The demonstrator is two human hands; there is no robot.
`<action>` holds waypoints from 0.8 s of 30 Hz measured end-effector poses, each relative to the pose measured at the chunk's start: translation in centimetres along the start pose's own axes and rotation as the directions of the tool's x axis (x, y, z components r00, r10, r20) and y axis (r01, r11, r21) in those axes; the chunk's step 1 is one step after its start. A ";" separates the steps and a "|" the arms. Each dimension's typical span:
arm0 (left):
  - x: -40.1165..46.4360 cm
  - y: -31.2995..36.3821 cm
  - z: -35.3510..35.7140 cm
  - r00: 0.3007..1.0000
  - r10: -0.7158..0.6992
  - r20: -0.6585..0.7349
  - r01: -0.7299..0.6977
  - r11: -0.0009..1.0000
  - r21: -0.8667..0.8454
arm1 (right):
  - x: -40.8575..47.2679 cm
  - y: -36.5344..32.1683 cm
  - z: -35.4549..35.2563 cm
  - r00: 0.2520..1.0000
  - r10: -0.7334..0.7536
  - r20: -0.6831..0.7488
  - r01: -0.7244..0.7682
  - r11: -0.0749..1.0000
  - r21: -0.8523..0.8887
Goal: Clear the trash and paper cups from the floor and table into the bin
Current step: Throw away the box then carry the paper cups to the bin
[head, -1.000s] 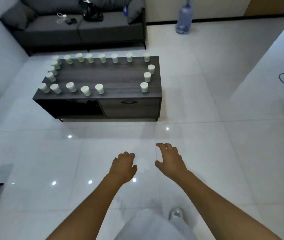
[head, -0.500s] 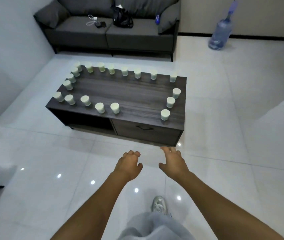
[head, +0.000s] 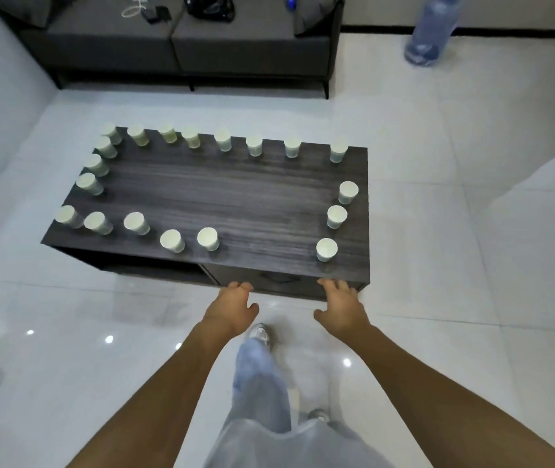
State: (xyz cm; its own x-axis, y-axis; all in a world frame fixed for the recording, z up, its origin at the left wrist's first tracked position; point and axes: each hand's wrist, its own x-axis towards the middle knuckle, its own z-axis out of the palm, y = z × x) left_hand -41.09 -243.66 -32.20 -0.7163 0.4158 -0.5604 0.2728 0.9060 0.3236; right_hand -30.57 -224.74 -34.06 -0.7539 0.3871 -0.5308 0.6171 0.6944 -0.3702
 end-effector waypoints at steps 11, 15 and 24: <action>16.4 0.0 -4.8 0.980 0.130 0.154 -0.141 0.988 0.065 | 13.3 -1.6 -1.9 0.974 0.227 0.002 -0.226 0.967 0.117; 21.2 0.2 -2.9 0.969 0.134 0.209 -0.159 0.982 0.106 | 18.8 0.2 -1.3 0.959 0.283 0.009 -0.282 0.951 0.128; 30.1 -0.7 2.8 0.967 0.121 0.224 -0.152 0.980 0.128 | 31.3 3.8 2.3 0.953 0.302 0.024 -0.302 0.952 0.038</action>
State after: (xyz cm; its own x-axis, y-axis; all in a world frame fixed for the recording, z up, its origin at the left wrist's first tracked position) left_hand -61.00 -231.60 -51.44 -0.5157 0.5291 -0.6738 0.4584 0.8349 0.3047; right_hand -51.32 -211.41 -53.82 -0.5269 0.5636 -0.6361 0.8244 0.5209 -0.2214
